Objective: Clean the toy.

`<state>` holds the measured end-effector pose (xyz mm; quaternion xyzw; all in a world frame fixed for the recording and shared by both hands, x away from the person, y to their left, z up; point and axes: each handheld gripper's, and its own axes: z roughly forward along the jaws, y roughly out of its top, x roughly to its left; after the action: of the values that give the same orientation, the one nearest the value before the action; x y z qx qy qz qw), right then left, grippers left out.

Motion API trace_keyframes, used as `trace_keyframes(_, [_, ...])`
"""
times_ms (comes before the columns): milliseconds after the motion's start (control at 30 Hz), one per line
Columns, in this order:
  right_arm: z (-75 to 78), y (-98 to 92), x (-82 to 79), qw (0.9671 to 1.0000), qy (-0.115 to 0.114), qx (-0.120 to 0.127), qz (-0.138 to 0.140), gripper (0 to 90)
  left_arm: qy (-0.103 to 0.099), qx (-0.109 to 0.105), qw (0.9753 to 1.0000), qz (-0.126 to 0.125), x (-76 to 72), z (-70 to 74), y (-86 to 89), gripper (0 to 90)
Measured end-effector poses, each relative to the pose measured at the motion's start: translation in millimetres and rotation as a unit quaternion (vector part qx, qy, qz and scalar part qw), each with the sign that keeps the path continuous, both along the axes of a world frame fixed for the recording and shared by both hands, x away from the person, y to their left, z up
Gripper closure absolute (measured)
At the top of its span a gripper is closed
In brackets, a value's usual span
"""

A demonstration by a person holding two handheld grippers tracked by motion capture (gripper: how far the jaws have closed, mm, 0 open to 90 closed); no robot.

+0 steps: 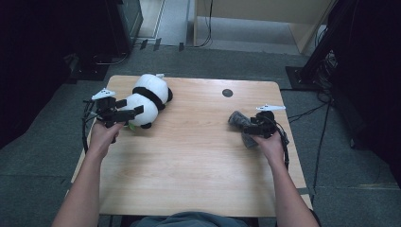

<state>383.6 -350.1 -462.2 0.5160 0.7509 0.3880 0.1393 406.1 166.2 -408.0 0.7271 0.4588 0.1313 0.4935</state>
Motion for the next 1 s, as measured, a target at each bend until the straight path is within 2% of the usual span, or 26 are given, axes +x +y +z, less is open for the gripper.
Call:
trace_keyframes(200, [-0.1, 5.2, -1.5, 0.9998, -0.005, -0.003, 0.018, 30.3, -0.010, 0.005, 0.9994, -0.032, -2.9, 1.8, -19.9, 9.6])
trace_keyframes(300, [1.3, 10.2, -2.3, 0.9997, -0.007, -0.004, 0.025, 30.3, -0.015, 0.017, 0.9985, -0.050, -6.9, 0.4, -30.8, 9.8])
trace_keyframes(367, [2.4, 13.4, -3.8, 0.9996, -0.006, -0.002, 0.027, 30.3, -0.015, 0.022, 0.9980, -0.057, -8.9, -0.5, -35.8, 13.4])
trace_keyframes(467, [4.3, 19.1, -6.8, 0.9993, -0.011, -0.003, 0.037, 30.3, -0.015, 0.031, 0.9965, -0.076, -11.7, -1.8, -45.2, 13.2])
trace_keyframes(667, [7.8, 29.7, -15.0, 0.9986, -0.014, -0.003, 0.050, 30.3, -0.017, 0.038, 0.9943, -0.098, -19.0, -6.7, -61.7, 13.3])
trace_keyframes(867, [10.4, 40.8, -24.5, 0.9979, -0.021, 0.005, 0.061, 30.3, -0.012, 0.069, 0.9899, -0.123, -27.4, -16.4, -81.6, 13.6])
trace_keyframes(1000, [11.3, 49.7, -31.1, 0.9972, -0.030, 0.004, 0.069, 30.6, -0.007, 0.068, 0.9887, -0.134, -31.9, -23.0, -91.3, 14.2])
